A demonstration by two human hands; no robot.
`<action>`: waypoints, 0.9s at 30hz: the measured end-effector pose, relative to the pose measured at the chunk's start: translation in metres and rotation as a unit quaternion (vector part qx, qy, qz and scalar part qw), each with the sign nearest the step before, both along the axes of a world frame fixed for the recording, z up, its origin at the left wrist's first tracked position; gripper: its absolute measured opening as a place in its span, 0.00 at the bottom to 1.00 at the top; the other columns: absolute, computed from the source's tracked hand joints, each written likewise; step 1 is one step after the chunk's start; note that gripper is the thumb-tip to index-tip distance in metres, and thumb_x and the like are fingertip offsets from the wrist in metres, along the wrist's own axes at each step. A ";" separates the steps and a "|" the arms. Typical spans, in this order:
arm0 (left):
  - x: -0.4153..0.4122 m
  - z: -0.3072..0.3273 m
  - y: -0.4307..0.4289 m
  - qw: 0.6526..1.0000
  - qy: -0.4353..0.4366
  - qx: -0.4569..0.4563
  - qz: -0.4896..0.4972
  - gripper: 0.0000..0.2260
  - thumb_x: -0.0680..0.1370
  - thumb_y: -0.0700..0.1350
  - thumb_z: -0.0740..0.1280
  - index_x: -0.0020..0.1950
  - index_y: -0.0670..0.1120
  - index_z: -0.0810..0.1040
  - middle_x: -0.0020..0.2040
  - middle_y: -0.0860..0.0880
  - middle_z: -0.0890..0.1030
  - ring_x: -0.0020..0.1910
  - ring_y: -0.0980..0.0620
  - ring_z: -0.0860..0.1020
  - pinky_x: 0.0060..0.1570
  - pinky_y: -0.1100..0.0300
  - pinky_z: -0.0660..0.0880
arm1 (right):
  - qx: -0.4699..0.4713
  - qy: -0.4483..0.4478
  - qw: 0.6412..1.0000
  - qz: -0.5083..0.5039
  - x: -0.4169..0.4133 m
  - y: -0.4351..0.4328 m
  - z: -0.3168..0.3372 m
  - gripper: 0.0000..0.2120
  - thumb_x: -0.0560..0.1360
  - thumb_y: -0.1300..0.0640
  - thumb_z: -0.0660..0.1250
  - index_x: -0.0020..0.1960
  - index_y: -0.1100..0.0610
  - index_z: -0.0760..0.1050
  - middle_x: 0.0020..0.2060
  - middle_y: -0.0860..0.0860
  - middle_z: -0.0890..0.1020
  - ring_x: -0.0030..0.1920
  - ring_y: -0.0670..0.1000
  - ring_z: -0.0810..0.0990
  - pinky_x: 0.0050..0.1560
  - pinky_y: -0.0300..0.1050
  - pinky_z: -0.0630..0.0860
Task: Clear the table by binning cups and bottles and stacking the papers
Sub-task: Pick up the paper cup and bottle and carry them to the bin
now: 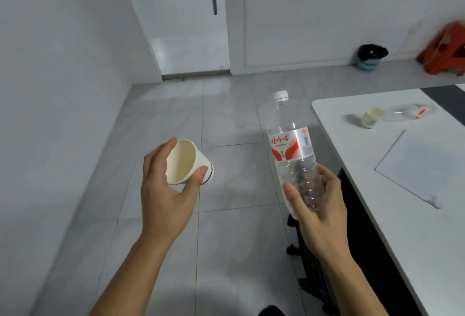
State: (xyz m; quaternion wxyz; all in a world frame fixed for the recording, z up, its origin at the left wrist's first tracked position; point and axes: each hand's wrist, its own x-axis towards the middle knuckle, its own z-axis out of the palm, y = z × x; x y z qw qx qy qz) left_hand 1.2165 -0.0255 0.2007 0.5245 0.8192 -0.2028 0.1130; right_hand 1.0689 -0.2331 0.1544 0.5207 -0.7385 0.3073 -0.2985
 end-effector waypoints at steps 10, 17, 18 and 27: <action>0.231 0.015 -0.182 0.997 -0.039 0.064 0.002 0.30 0.71 0.50 0.75 0.71 0.52 0.70 0.65 0.58 0.67 0.58 0.70 0.67 0.50 0.83 0.62 | 0.006 -0.011 1.000 -0.012 0.234 -0.178 -0.004 0.33 0.70 0.36 0.72 0.69 0.44 0.64 0.60 0.42 0.75 0.55 0.43 0.79 0.55 0.53 0.80; 0.375 0.023 -0.278 0.998 -0.042 0.046 0.025 0.31 0.71 0.51 0.75 0.72 0.52 0.69 0.67 0.55 0.68 0.60 0.67 0.67 0.52 0.81 0.64 | -0.015 -0.009 1.000 0.017 0.386 -0.284 0.012 0.36 0.68 0.35 0.71 0.70 0.44 0.63 0.57 0.39 0.74 0.56 0.44 0.77 0.53 0.49 0.80; 0.396 0.016 -0.295 0.998 -0.041 0.044 0.019 0.31 0.71 0.51 0.75 0.72 0.52 0.69 0.67 0.55 0.69 0.60 0.68 0.67 0.53 0.81 0.63 | -0.019 -0.006 1.000 0.016 0.407 -0.299 0.006 0.36 0.68 0.35 0.72 0.70 0.44 0.63 0.57 0.39 0.74 0.57 0.43 0.77 0.53 0.47 0.80; 0.627 -0.001 -0.510 0.993 -0.022 -0.035 -0.110 0.31 0.70 0.53 0.73 0.71 0.49 0.71 0.64 0.57 0.68 0.62 0.71 0.67 0.58 0.77 0.64 | -0.019 0.014 0.995 -0.097 0.589 -0.470 0.010 0.32 0.67 0.35 0.72 0.67 0.40 0.64 0.55 0.40 0.75 0.54 0.43 0.79 0.49 0.43 0.80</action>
